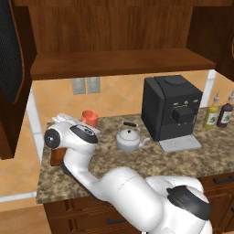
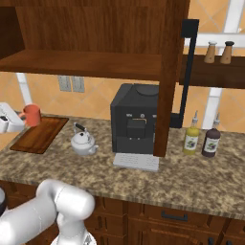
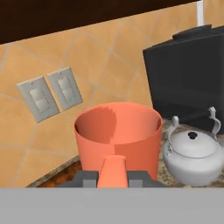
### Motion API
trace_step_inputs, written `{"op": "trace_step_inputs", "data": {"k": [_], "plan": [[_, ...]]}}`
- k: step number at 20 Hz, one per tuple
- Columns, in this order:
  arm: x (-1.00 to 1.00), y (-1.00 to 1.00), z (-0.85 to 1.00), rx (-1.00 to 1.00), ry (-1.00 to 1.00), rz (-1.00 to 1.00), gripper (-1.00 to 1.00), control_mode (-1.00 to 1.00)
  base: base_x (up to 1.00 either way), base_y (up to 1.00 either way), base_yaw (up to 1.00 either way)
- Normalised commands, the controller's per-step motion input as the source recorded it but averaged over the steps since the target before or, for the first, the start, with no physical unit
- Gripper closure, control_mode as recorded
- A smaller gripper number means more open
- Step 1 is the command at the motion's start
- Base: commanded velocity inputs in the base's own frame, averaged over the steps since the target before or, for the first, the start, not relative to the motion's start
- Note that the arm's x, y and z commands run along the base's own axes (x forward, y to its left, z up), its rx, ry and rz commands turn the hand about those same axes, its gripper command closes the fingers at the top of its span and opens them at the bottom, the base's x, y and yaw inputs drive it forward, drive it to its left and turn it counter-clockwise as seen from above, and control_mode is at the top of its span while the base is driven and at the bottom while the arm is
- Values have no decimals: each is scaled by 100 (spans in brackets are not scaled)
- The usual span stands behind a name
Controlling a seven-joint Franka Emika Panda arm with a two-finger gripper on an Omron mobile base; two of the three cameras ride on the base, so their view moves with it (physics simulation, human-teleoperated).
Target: Pick the kettle from the counter and place it on the tray. Then pick the mug from the cabinet and place it on the tray. Then close the cabinet doors.
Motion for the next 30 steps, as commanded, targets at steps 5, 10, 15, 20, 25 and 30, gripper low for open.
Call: {"op": "trace_step_inputs", "data": {"k": [5,10,15,20,25,30], "plan": [[45,73,-36,0,3,-19,100,-100,0,0,0],[51,37,-35,0,0,-17,100,-100,0,0,0],[58,8,-42,0,0,-13,100,-100,0,0,0],[59,0,-40,0,-3,-10,100,-100,0,0,0],[62,12,-34,0,0,-1,100,-100,0,0,0],[60,25,-33,0,4,0,100,-100,0,0,0]]}}
